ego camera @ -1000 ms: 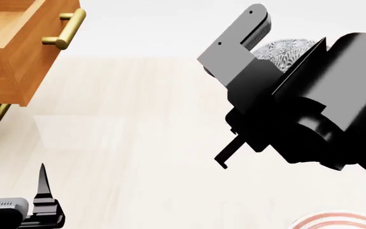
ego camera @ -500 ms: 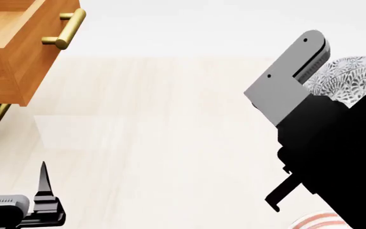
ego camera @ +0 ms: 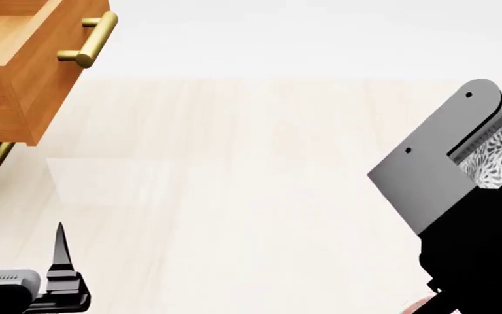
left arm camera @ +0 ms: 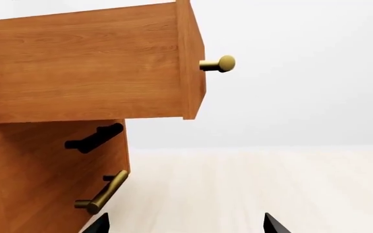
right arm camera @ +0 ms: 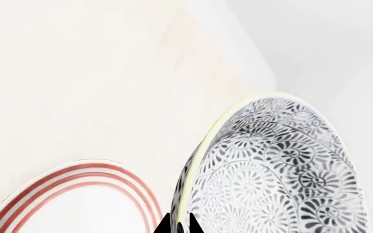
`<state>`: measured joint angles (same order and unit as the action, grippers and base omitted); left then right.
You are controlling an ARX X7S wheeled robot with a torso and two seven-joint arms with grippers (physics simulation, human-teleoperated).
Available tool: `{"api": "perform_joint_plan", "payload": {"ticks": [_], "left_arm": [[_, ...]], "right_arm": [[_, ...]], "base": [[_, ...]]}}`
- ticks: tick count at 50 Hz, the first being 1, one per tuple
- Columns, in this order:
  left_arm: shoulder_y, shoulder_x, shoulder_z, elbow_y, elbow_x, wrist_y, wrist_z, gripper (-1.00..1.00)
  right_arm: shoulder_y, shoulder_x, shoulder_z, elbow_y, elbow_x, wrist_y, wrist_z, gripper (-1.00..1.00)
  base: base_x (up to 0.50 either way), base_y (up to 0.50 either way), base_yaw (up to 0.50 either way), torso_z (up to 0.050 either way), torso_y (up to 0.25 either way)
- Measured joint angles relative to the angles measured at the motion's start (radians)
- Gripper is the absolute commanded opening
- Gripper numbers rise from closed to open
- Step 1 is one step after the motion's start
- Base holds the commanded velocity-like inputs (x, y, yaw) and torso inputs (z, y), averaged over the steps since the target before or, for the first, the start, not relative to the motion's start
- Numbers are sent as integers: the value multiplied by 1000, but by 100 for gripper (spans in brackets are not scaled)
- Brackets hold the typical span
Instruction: Put the bowl on the plate.
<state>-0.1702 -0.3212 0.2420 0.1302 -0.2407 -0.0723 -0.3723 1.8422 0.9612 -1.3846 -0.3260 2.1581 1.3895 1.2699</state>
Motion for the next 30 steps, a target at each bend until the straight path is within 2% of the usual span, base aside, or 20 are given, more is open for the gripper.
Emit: {"api": "perform_joint_plan", "payload": {"ticks": [14,30], "left_arm": [[5,-5,3,15,-3,-4,-5,100],[4,-9,6,13,-8,-2,-6,100]], "right_arm": [[37,46,-59,-61,107,-32,106,-100],[15,97,-88,-140,113,-71,136,-100]], "base": [[0,0,0,0,0],[0,0,0,0,1]]}}
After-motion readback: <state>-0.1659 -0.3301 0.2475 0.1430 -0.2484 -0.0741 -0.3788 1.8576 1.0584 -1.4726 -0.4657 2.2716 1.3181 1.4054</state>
